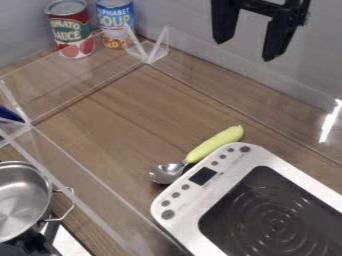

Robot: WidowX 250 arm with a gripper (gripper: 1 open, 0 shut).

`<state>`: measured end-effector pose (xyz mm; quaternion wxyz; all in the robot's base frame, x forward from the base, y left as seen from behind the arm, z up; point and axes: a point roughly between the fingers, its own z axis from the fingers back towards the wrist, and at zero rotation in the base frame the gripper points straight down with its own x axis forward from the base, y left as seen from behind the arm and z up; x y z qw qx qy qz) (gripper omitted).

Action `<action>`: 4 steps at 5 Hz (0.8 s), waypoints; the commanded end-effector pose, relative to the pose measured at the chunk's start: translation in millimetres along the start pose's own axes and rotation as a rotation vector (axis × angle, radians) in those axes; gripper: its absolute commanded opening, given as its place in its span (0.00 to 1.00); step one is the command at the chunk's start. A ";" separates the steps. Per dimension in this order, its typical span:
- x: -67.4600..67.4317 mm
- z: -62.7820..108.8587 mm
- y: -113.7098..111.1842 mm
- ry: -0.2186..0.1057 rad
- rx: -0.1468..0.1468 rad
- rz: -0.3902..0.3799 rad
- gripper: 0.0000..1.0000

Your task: Remove green spoon from the white and black stove top and place it on the table

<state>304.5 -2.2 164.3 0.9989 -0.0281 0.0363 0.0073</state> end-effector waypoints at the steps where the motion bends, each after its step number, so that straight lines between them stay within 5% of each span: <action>1: 3.7 15.4 4.7 -0.051 -0.006 0.006 1.00; 4: 6.6 11.2 3.0 -0.036 -0.006 -0.002 1.00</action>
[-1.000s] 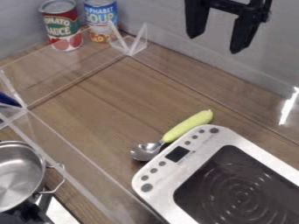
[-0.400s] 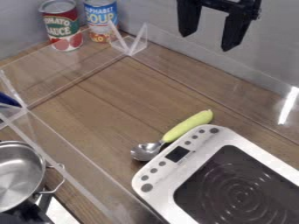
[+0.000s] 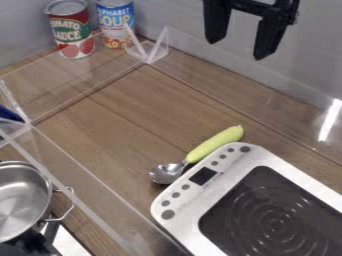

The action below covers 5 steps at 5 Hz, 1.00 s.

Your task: Remove green spoon from the white and black stove top and place it on the table

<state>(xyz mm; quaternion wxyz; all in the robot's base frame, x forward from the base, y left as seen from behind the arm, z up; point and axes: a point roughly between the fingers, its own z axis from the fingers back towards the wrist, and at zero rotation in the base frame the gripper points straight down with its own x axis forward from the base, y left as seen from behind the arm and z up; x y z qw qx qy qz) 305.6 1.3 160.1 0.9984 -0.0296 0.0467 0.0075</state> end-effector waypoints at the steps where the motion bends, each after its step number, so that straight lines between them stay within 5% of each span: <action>1: 5.3 14.0 -1.3 -0.051 -0.002 -0.006 1.00; 5: 4.7 14.8 -2.9 -0.037 0.012 -0.028 1.00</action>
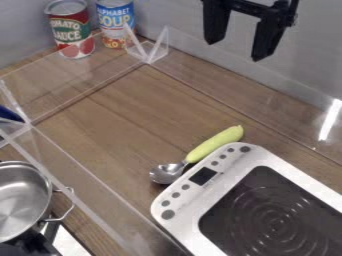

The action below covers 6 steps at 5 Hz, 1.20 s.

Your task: Remove green spoon from the white and black stove top and place it on the table

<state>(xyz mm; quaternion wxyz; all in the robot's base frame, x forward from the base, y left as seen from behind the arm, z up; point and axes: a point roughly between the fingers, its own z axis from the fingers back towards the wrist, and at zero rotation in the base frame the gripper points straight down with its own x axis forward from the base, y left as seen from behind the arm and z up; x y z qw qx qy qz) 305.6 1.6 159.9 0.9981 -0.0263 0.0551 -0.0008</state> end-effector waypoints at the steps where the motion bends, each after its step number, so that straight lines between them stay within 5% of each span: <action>1: 6.2 8.0 0.6 -0.039 0.005 -0.010 1.00; 6: -0.8 -29.8 44.3 0.010 0.023 0.017 1.00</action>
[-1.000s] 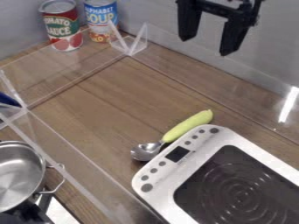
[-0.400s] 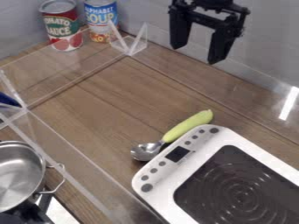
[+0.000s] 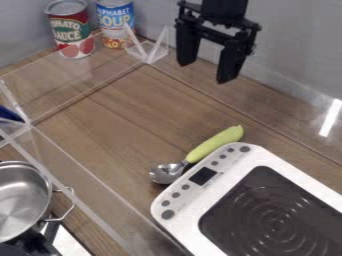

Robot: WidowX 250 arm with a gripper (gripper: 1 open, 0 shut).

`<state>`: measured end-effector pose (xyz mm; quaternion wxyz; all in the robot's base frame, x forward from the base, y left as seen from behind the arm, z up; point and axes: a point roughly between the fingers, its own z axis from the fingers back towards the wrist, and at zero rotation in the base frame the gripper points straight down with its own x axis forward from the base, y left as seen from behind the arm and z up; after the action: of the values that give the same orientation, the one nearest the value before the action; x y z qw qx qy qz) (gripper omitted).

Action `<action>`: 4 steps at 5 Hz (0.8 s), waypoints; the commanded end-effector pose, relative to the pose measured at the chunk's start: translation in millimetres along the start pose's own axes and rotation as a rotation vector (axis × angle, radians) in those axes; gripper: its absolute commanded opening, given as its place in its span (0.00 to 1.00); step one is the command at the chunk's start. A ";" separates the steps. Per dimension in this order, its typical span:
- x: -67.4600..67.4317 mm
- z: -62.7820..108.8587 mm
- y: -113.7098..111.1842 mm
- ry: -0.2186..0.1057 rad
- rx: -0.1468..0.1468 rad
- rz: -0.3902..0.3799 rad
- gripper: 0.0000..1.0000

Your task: Remove green spoon from the white and black stove top and place it on the table

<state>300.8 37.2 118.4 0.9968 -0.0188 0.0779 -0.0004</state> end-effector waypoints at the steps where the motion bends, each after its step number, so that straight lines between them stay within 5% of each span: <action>1: -2.5 4.8 13.1 -0.038 0.012 0.006 1.00; 4: -5.7 -11.5 25.9 -0.029 0.028 -0.019 1.00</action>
<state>292.2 55.8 99.3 0.9969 -0.0126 0.0764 -0.0162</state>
